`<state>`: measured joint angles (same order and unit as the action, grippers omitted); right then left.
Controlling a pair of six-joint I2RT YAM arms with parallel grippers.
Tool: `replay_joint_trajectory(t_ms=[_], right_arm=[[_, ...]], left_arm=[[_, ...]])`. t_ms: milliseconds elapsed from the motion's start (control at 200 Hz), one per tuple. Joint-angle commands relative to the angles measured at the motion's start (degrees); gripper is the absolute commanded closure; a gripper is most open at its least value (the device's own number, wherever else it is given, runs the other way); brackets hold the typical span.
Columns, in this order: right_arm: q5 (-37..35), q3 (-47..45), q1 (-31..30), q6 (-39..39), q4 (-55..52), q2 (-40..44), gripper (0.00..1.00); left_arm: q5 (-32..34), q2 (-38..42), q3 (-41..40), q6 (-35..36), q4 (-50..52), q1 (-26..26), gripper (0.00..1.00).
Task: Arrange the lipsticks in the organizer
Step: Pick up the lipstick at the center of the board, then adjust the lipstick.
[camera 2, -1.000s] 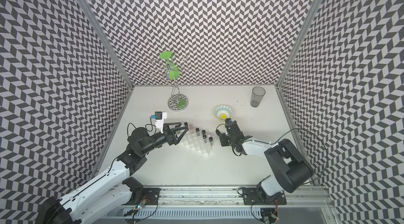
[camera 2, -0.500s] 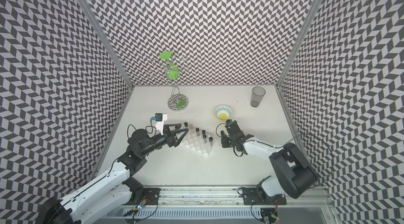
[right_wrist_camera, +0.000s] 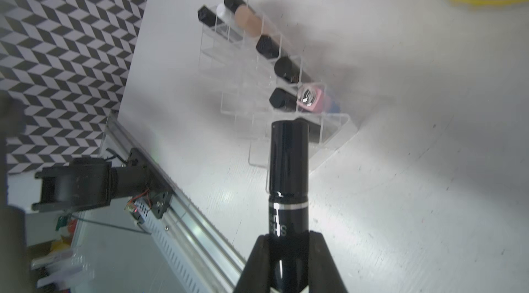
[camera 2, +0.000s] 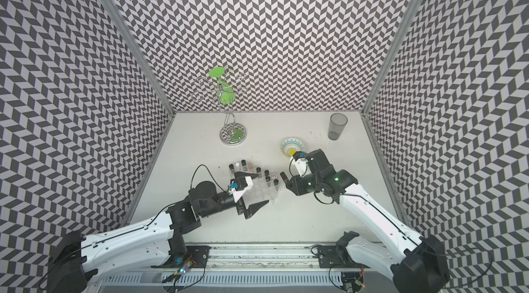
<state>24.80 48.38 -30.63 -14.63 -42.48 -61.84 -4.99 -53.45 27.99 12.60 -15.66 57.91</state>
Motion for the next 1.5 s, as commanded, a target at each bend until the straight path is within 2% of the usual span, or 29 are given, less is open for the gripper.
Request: replay_joint_trajectory(t_ms=[0,175,300,381,466,646,786,886,1152,1257,1327,1452,1492], right_arm=[[6.5,2.4,-0.3,4.0,-8.0,0.4,0.84],[10.8,1.5,-0.3,6.4,-9.9,0.1,0.84],[13.5,0.9,-0.3,7.0,-9.5,0.0,0.84],[11.9,0.9,-0.3,6.9,-9.3,-0.2,0.84],[13.8,0.7,-0.4,7.4,-8.5,-0.8,0.84],[16.2,0.9,-0.5,8.2,-7.2,-3.3,0.84],[16.1,1.8,-0.7,8.6,-7.0,-5.2,0.84],[18.0,1.9,-0.7,8.9,-6.3,-6.2,0.84],[22.1,2.2,-1.0,9.7,-5.0,-8.9,0.84],[24.7,2.2,-1.0,10.1,-4.5,-9.2,0.84],[23.9,2.1,-0.9,9.7,-4.3,-9.4,0.84],[24.2,1.7,-1.0,9.8,-4.2,-9.9,0.84],[24.5,1.8,-0.9,9.7,-4.1,-9.9,0.84]], left_arm=[[9.0,-3.2,2.3,12.5,1.9,1.6,0.0],[24.8,-17.6,6.7,16.5,1.7,9.5,0.01],[30.2,-23.3,6.1,19.7,-4.0,11.6,0.01],[27.5,-21.9,3.6,20.8,-8.0,11.7,0.0],[23.0,-19.9,2.4,21.3,-9.5,11.8,0.0],[19.8,-21.5,2.9,23.5,-12.3,13.2,0.01],[18.6,-23.5,3.8,24.3,-11.8,13.6,0.07],[16.1,-23.1,3.8,24.6,-11.4,13.6,0.18],[14.5,-24.9,4.4,24.5,-10.6,13.5,0.19],[14.1,-25.0,4.4,24.6,-10.5,13.5,0.3],[13.2,-24.9,4.9,24.5,-9.8,13.5,0.36],[12.3,-24.4,5.2,24.1,-8.8,13.5,0.37],[12.2,-24.3,5.2,24.1,-8.6,13.5,0.46]])
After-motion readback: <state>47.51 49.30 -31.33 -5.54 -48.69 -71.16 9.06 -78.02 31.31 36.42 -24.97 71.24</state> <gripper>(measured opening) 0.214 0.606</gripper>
